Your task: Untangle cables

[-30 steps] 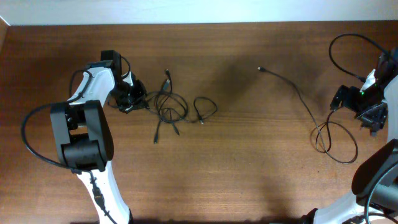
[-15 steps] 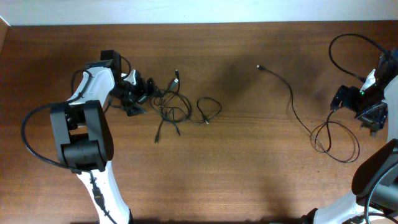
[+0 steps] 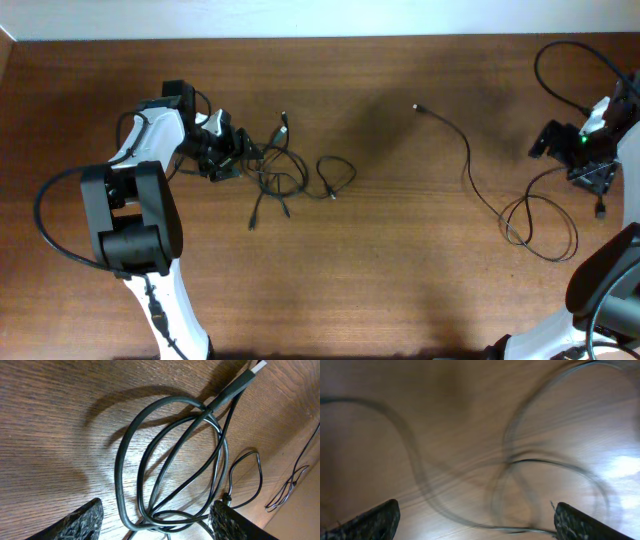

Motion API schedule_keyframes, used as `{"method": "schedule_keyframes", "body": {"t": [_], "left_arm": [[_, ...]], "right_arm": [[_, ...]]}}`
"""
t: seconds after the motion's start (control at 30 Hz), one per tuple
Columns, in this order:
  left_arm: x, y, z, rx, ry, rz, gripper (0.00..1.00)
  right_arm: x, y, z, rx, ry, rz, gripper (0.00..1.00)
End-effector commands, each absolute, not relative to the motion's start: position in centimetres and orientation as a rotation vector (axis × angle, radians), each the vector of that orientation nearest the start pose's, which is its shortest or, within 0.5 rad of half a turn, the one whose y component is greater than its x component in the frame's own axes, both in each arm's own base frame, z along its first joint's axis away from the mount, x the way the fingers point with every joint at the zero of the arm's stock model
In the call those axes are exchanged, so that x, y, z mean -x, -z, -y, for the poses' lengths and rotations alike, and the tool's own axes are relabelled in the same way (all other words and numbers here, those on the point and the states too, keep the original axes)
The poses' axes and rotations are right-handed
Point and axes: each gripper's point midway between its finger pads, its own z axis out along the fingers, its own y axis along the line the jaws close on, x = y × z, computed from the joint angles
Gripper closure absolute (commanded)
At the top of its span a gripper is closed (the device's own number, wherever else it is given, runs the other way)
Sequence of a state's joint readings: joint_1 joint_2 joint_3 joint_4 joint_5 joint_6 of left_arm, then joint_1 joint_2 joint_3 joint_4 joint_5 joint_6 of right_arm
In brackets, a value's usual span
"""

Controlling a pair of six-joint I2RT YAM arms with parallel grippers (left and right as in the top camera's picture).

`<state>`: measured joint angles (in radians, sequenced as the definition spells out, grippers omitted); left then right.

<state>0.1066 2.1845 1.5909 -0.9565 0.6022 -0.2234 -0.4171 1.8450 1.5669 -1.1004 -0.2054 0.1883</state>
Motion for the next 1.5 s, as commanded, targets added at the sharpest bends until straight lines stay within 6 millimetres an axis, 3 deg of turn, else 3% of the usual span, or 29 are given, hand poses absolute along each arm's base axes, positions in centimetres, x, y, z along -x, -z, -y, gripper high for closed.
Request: {"method": "schedule_keyframes", "body": {"t": [0.0, 0.07, 0.1, 0.13, 0.33, 0.4, 0.47, 0.53, 0.63, 0.7, 0.83, 0.97, 1.0, 1.07, 1.13, 1.2, 1.3, 1.33, 1.4, 1.47], "left_arm": [[-42.4, -2.4, 5.4, 0.457, 0.937, -2.973, 0.41], [-42.4, -2.4, 5.4, 0.458, 0.936, -2.973, 0.61], [-42.4, -2.4, 5.4, 0.458, 0.936, -2.973, 0.66], [-42.4, -2.4, 5.4, 0.458, 0.936, -2.973, 0.70], [-42.4, -2.4, 5.3, 0.458, 0.935, -2.974, 0.64], [-42.4, -2.4, 5.3, 0.458, 0.935, -2.973, 0.75], [-42.4, -2.3, 5.2, 0.462, 0.919, -2.977, 0.76], [-42.3, -1.8, 4.3, 0.525, 0.835, -3.000, 0.82], [-42.3, -1.8, 4.3, 0.529, 0.828, -3.001, 0.97], [-42.3, -1.8, 4.3, 0.528, 0.828, -3.000, 1.00], [-42.3, -1.8, 4.3, 0.529, 0.835, -2.999, 1.00], [-42.3, -2.2, 4.9, 0.527, 0.898, -2.986, 1.00], [-42.3, -2.2, 4.8, 0.527, 0.896, -2.986, 1.00], [-42.3, -2.1, 4.8, 0.527, 0.885, -2.989, 1.00], [-42.2, -2.0, 4.6, 0.529, 0.871, -2.993, 1.00], [-42.2, -2.0, 4.6, 0.529, 0.862, -2.996, 1.00], [-42.2, -1.8, 4.3, 0.530, 0.831, -3.002, 1.00], [-42.2, -1.7, 4.2, 0.532, 0.821, -3.004, 1.00], [-42.2, -1.7, 4.2, 0.532, 0.822, -3.005, 1.00], [-42.2, -1.7, 4.2, 0.530, 0.823, -3.005, 1.00]], "right_arm": [[-39.3, -15.3, 5.3, -0.743, -0.916, -2.648, 0.01], [-39.6, -15.7, 2.9, -0.662, -0.981, -2.657, 0.01], [-39.7, -15.6, 1.8, -0.607, -0.984, -2.675, 0.01], [-39.7, -15.6, -0.8, -0.522, -1.001, -2.710, 0.01], [-40.2, -15.7, -10.4, -0.132, -0.989, -2.757, 0.01], [-40.1, -16.0, -13.7, 0.004, -1.002, -2.740, 0.02], [-40.1, -16.4, -16.5, 0.116, -1.013, -2.711, 0.01], [-39.8, -16.8, -20.5, 0.272, -1.013, -2.656, 0.01], [-39.6, -16.3, -23.6, 0.362, -0.872, -2.641, 0.01], [-39.2, -15.4, -25.7, 0.401, -0.774, -2.643, 0.01], [-38.1, -14.5, -28.4, 0.488, -0.787, -2.640, 0.01], [-38.0, -14.5, -28.6, 0.494, -0.794, -2.638, 0.00], [-38.2, -14.6, -28.8, 0.493, -0.799, -2.627, 0.14], [-38.2, -14.0, -29.3, 0.431, -0.822, -2.655, 0.32], [-37.2, -13.0, -30.6, 0.470, -0.846, -2.681, 0.36], [-35.5, -11.9, -32.5, 0.531, -0.899, -2.715, 0.55], [-31.1, -10.7, -34.9, 0.635, -0.935, -2.807, 0.55], [-30.5, -10.5, -35.6, 0.665, -0.930, -2.804, 0.55], [-30.4, -9.6, -36.6, 0.670, -0.848, -2.794, 0.54], [-31.2, -7.9, -36.2, 0.549, -0.671, -2.825, 0.48]]}}
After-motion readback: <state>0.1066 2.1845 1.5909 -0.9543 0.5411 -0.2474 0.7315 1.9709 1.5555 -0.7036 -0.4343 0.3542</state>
